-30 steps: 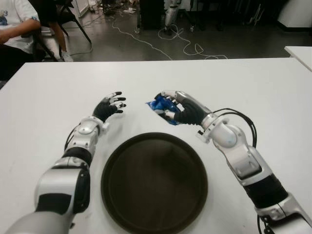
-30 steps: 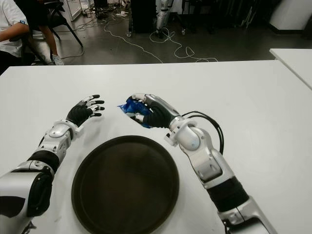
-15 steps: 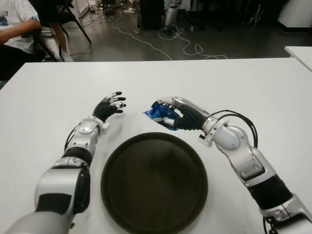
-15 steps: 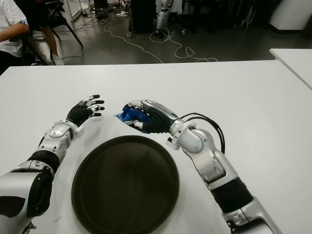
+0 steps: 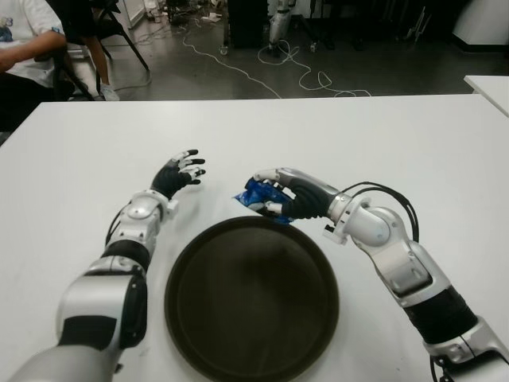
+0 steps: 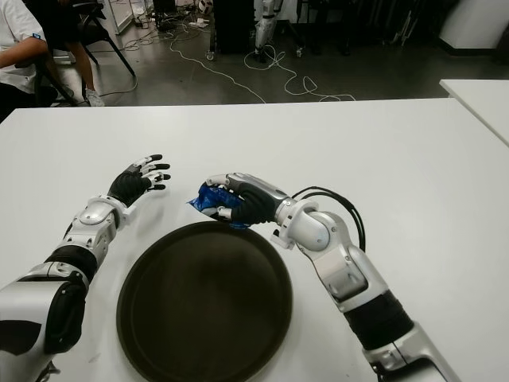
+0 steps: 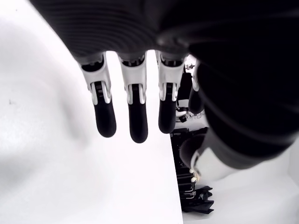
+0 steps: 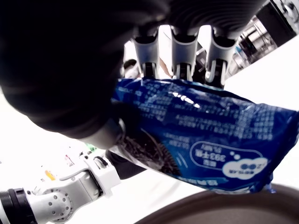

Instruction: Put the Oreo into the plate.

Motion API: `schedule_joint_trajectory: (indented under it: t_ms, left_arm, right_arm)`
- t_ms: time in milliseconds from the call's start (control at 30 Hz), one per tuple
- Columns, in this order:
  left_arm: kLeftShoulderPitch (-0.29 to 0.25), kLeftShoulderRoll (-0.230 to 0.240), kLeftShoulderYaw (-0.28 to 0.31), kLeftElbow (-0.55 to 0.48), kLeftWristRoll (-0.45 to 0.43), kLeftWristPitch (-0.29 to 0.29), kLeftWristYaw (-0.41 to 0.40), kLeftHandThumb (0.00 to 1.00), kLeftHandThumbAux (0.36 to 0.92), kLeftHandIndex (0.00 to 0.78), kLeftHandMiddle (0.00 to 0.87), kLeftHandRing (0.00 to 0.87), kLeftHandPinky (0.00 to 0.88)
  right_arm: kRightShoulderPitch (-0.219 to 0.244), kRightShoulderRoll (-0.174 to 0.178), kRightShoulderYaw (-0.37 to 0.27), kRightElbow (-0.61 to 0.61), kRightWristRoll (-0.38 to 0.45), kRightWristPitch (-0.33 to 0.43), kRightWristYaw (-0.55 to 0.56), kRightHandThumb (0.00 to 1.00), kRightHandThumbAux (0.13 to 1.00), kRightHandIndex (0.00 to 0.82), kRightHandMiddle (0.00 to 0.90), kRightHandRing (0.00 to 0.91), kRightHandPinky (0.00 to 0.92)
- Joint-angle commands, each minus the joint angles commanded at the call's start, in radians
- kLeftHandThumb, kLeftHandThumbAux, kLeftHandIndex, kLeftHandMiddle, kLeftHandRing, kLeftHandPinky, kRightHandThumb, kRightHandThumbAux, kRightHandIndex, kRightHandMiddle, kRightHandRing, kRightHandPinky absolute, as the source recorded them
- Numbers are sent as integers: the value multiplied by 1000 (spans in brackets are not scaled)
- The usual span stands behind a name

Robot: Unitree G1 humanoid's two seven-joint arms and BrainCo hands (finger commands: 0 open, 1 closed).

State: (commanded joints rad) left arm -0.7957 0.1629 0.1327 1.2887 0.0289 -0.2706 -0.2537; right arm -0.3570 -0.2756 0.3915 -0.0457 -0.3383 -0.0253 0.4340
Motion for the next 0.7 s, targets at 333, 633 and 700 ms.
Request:
schedule_joint_trajectory:
  t_ms: [333, 633, 700]
  left_arm:
    - [0, -2, -2, 2, 2, -5, 2, 0, 697, 138, 219, 245, 264]
    - [0, -5, -6, 2, 6, -8, 9, 0, 706, 130, 211, 233, 236]
    - [0, -5, -6, 2, 6, -7, 11, 0, 707, 135, 213, 233, 247]
  right_arm:
    - [4, -24, 3, 16, 0, -99, 9, 701, 732, 424, 635, 644, 568]
    - [-13, -70, 39, 41, -45, -176, 55, 697, 735, 420, 619, 640, 565]
    - [-17, -77, 48, 48, -55, -188, 63, 697, 735, 420, 628, 655, 592]
